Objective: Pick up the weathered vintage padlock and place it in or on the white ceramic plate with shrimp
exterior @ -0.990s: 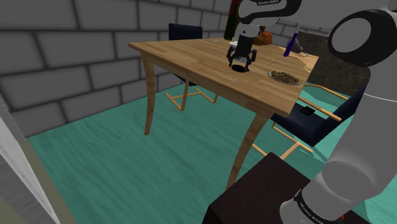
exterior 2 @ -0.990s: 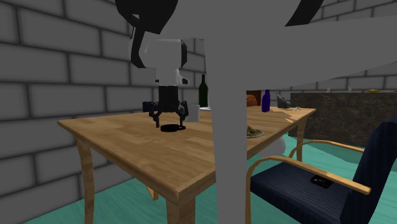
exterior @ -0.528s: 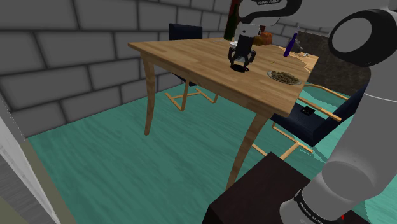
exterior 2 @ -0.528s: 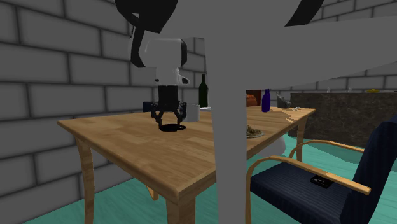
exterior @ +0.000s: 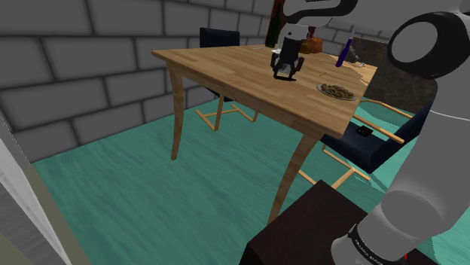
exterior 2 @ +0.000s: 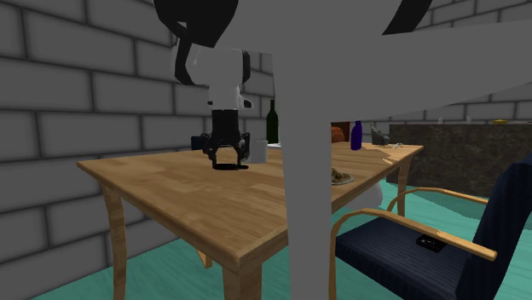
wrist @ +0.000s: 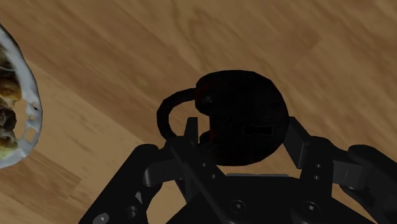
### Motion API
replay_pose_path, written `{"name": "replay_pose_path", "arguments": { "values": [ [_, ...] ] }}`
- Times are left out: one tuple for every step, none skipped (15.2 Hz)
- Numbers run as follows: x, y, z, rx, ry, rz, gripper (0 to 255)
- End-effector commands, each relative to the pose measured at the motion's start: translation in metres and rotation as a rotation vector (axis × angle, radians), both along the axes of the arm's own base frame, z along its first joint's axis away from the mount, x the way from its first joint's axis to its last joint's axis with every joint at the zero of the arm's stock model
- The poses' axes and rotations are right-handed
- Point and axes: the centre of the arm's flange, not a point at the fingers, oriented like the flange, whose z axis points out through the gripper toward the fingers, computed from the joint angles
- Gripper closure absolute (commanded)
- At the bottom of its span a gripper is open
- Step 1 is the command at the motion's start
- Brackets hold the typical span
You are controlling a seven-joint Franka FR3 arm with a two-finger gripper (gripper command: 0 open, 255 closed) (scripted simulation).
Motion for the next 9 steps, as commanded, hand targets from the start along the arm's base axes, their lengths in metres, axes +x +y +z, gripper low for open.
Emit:
{"name": "replay_pose_path", "arguments": {
  "values": [
    [-0.001, 0.000, 0.011, 0.000, 0.001, 0.000, 255],
    [-0.001, 0.000, 0.017, 0.000, 0.001, 0.000, 255],
    [-0.001, 0.000, 0.022, 0.000, 0.001, 0.000, 255],
    [-0.001, 0.000, 0.027, 0.000, 0.001, 0.000, 255],
    [-0.001, 0.000, 0.033, 0.000, 0.001, 0.000, 255],
    [-0.001, 0.000, 0.038, 0.000, 0.001, 0.000, 255],
    [-0.001, 0.000, 0.043, 0.000, 0.001, 0.000, 255],
    [-0.001, 0.000, 0.048, 0.000, 0.001, 0.000, 255],
    [-0.001, 0.000, 0.054, 0.000, 0.001, 0.000, 255]
  ]
}}
